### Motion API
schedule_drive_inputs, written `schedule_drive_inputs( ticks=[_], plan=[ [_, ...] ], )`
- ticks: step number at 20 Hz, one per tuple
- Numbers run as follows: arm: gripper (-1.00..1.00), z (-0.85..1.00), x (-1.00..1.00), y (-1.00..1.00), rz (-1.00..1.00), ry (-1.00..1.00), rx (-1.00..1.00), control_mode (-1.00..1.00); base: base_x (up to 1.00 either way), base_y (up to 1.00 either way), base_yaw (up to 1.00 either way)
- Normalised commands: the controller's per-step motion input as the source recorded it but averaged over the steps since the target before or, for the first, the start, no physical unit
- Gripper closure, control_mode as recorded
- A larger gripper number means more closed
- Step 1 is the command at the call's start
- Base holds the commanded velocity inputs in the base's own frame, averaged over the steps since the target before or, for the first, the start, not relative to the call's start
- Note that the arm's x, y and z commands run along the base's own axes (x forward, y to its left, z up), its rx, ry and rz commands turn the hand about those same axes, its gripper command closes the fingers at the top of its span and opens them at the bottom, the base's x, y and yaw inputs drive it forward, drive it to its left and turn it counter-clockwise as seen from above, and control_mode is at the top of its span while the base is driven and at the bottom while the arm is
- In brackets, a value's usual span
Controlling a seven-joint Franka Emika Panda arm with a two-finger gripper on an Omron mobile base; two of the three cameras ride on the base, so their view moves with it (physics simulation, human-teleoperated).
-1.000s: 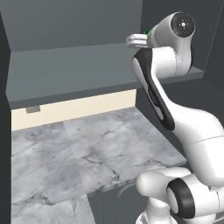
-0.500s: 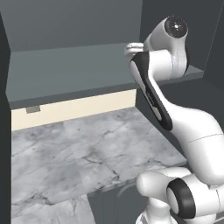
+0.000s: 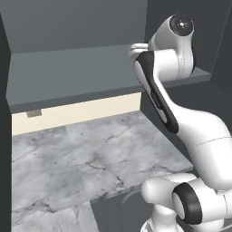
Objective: Pick the milk from the counter and place it in the open cabinet.
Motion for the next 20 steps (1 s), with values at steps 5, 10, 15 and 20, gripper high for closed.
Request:
schedule_drive_inputs(
  ticks=[5, 10, 15, 20],
  plan=[
    [-1.0, 0.0, 0.0, 0.0, 0.0, 0.0, 0.0, -1.0, 0.0, 0.0, 0.0],
    [-1.0, 0.0, 0.0, 0.0, 0.0, 0.0, 0.0, -1.0, 0.0, 0.0, 0.0],
    [-1.0, 0.0, 0.0, 0.0, 0.0, 0.0, 0.0, -1.0, 0.0, 0.0, 0.0],
    [-1.0, 0.02, -0.37, 0.0, 0.02, 0.0, 0.01, -1.0, 0.0, 0.0, 0.0]
  ],
)
